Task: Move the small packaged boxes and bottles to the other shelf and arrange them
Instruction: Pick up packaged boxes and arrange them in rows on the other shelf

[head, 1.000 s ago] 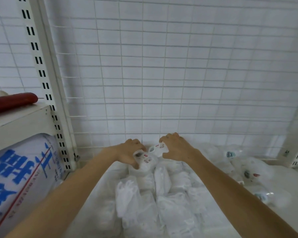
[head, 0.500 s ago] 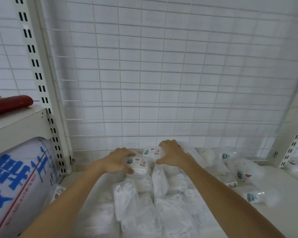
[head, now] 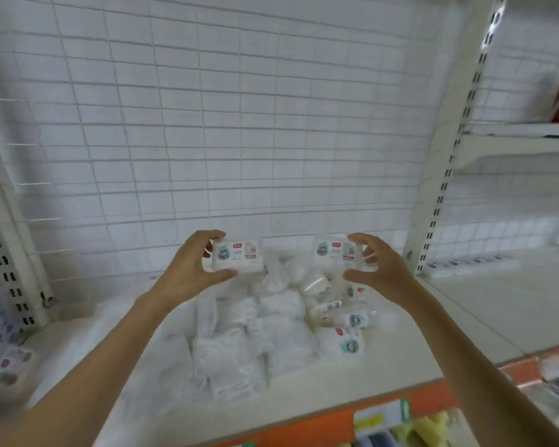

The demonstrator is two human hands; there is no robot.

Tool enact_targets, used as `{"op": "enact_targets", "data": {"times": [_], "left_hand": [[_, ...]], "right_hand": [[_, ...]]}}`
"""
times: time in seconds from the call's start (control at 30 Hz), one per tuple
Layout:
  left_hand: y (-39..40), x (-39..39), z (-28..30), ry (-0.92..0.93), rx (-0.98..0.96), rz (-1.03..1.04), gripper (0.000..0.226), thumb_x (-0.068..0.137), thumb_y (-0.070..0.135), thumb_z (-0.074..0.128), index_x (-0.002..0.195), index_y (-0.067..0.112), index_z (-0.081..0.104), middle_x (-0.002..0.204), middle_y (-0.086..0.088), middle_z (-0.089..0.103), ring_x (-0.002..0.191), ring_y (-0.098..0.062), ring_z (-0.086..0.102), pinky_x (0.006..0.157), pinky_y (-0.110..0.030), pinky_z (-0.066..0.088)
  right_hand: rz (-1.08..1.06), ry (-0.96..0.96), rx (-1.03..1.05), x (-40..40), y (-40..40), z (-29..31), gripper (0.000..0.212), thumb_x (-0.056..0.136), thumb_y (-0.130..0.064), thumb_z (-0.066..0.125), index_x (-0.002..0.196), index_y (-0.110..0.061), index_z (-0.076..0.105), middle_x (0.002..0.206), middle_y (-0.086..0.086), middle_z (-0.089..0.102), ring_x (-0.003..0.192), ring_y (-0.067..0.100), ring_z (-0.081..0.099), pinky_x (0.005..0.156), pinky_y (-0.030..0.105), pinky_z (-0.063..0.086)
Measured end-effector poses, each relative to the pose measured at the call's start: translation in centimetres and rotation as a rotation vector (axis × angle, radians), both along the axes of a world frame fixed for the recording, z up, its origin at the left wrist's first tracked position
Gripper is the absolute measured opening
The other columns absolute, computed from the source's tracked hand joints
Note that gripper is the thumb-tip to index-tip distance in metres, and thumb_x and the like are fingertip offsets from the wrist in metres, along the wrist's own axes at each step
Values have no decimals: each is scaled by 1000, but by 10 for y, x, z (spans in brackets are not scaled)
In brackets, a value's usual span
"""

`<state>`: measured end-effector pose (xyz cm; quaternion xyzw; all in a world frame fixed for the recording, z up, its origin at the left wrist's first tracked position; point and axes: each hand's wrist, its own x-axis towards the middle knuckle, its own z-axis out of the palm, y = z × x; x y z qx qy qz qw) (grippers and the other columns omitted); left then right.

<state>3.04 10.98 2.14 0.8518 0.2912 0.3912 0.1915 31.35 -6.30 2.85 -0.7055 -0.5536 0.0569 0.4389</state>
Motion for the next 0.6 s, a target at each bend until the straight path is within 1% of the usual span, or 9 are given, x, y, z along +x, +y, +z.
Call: {"op": "enact_targets", "data": {"times": [0.07, 0.17, 0.23, 0.3, 0.37, 0.43, 0.5, 0.53, 0.6], "left_hand": [[-27, 35, -4, -14, 17, -76, 61, 65, 16, 82, 114, 24, 45, 108, 3, 49, 87, -2, 50, 73, 0, 36], [-69, 91, -16, -6, 10, -193, 61, 65, 18, 82, 113, 26, 44, 108, 3, 49, 89, -4, 50, 75, -5, 37], [-99, 128, -28, 8, -31, -266, 65, 60, 36, 82, 113, 28, 45, 106, 8, 49, 89, -3, 50, 74, -10, 41], [-128, 164, -43, 15, -63, -339, 71, 53, 58, 68, 113, 27, 46, 103, 16, 46, 89, 2, 49, 70, -8, 44], [-155, 199, -58, 25, -66, -390, 73, 53, 64, 60, 113, 24, 47, 102, 14, 46, 89, 7, 48, 73, -2, 39], [-181, 229, -69, 29, -79, -433, 74, 53, 68, 60, 112, 25, 46, 101, 10, 47, 90, 8, 47, 74, -1, 36], [-205, 254, -78, 27, -82, -476, 78, 52, 78, 58, 111, 28, 45, 100, 14, 47, 91, 10, 47, 74, -1, 36], [-216, 266, -81, 28, -83, -492, 77, 53, 77, 58, 111, 28, 46, 100, 17, 46, 91, 10, 47, 74, -1, 36], [-234, 289, -88, 26, -90, -514, 70, 56, 68, 61, 111, 26, 48, 100, 20, 45, 91, 9, 48, 75, -2, 37]], "right_hand": [[-54, 37, -2, 30, -45, -12, 63, 68, -8, 80, 122, -25, 51, 104, -14, 51, 97, 16, 53, 83, 22, 45], [-119, 119, -17, 71, -111, -33, 64, 66, -4, 81, 118, -28, 52, 106, -3, 55, 98, 21, 57, 88, 30, 50], [-162, 155, -27, 94, -151, -44, 63, 66, -2, 80, 116, -29, 51, 102, -3, 56, 96, 21, 58, 85, 28, 50], [-207, 191, -18, 115, -189, -53, 63, 66, 1, 79, 113, -29, 51, 99, -7, 56, 94, 22, 58, 80, 26, 49], [-245, 200, -8, 133, -225, -62, 62, 67, 1, 79, 113, -28, 50, 99, -9, 55, 94, 24, 57, 78, 28, 49], [-290, 191, -14, 150, -259, -70, 61, 67, -3, 80, 116, -27, 50, 99, -10, 54, 94, 25, 56, 78, 34, 51], [-333, 204, -20, 166, -291, -75, 62, 68, -5, 80, 119, -25, 51, 99, -13, 53, 94, 24, 57, 81, 40, 53], [-349, 210, -22, 174, -304, -77, 61, 68, -5, 79, 119, -24, 52, 99, -13, 53, 94, 24, 57, 81, 41, 54], [-373, 219, -23, 190, -329, -82, 59, 67, -3, 79, 116, -24, 52, 98, -10, 55, 93, 24, 58, 81, 40, 54]]}}
